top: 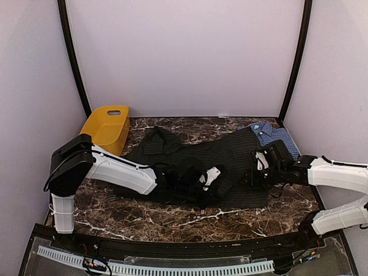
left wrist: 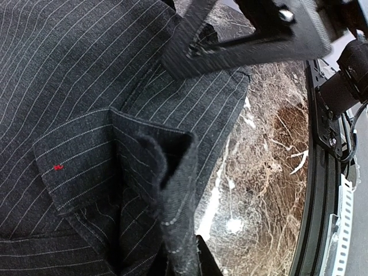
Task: Fold and stack the long sleeve shirts
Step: Adjust the sleeve at the center of the board, then pass from the left arm to the right
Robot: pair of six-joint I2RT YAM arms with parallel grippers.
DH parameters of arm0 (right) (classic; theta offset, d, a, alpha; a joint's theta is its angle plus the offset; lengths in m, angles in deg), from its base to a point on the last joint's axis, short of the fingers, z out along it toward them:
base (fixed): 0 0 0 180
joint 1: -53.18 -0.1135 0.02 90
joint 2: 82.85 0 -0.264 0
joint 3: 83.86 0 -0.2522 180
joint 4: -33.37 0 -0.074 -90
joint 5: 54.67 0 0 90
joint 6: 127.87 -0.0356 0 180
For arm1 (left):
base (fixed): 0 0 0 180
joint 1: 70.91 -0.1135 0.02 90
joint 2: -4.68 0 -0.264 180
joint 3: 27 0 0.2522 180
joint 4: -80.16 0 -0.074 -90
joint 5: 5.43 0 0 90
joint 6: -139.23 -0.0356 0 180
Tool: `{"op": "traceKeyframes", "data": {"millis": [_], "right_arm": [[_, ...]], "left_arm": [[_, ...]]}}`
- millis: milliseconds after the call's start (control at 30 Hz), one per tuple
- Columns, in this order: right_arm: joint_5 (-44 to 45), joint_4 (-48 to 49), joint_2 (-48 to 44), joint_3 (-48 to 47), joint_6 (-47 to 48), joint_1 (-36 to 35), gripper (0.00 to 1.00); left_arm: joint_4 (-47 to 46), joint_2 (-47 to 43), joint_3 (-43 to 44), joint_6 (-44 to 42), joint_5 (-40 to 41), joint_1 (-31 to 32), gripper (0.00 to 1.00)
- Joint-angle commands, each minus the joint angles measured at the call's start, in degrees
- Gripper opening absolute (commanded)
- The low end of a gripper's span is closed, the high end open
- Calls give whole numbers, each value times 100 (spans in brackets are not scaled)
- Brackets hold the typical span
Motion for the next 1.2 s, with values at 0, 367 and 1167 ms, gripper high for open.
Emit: {"op": "traceKeyframes", "data": {"millis": [0,367,1167], "right_arm": [[-715,948,-263,364,-706,-8,38],[-1206,1924,-38,802,-1490,-214,60],[-231,950,-672,957,-1685,-626,68]], "left_arm": [[-132,15,-110,-169,-41,18,12],[-294,77,-286,-145,31,192,15],[-290,244,-245,-142,638,389,0]]}}
